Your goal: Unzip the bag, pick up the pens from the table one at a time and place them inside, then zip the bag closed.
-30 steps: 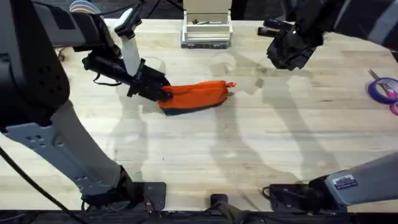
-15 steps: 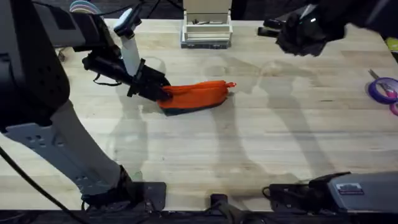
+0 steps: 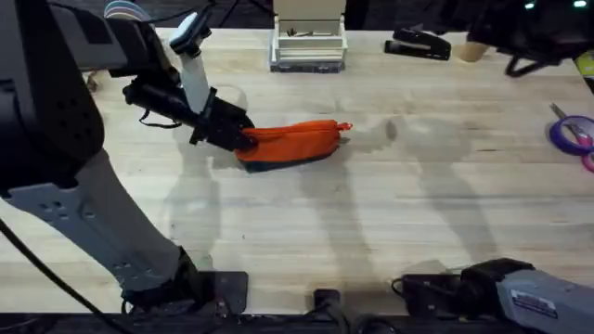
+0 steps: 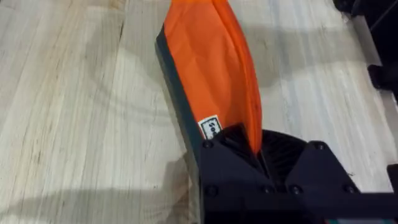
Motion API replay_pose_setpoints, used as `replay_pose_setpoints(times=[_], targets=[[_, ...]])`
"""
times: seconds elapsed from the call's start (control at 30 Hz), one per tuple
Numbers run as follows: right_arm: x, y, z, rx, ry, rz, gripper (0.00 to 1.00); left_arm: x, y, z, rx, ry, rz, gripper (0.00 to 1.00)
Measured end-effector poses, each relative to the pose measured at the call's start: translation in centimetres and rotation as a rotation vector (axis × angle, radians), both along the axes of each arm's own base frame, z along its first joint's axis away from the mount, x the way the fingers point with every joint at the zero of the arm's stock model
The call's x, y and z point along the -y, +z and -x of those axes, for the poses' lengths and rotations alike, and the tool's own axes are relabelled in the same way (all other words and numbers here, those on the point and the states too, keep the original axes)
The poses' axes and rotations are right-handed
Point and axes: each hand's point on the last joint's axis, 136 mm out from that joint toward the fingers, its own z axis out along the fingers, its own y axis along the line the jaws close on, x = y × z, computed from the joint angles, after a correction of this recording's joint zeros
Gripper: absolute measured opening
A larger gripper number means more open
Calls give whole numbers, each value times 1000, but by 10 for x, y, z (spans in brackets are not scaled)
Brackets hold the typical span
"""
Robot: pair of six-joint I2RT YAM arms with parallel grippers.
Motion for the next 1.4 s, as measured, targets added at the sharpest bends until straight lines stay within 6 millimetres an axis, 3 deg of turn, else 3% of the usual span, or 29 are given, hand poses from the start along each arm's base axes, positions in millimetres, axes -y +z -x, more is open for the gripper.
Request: replay_pose_setpoints(times=[0.13,0.23,0.3,0.33,0.37,0.97,1.2,1.4], targets=[[3,12,14,13,34,33,996,0,0,0,1,-1,0,79],[5,16,23,11,50,50,997,0,0,2,-12,-5,-4,490],[6,17,28,3,58,60,997,-1,0,3,-13,-6,-8,837],[7,17,30,-1,61,64,997,-1,0,3,-15,-5,-8,941],[7,17,33,-6,63,67,997,-1,-1,3,-15,-6,-10,981],[-12,18,52,-35,214,71,997,-3,5,-1,10,-13,-27,997],[-17,33,69,10,283,106,997,-11,56,-12,208,-25,-120,997],[-17,39,88,21,320,122,997,-16,90,-6,291,11,-202,997]])
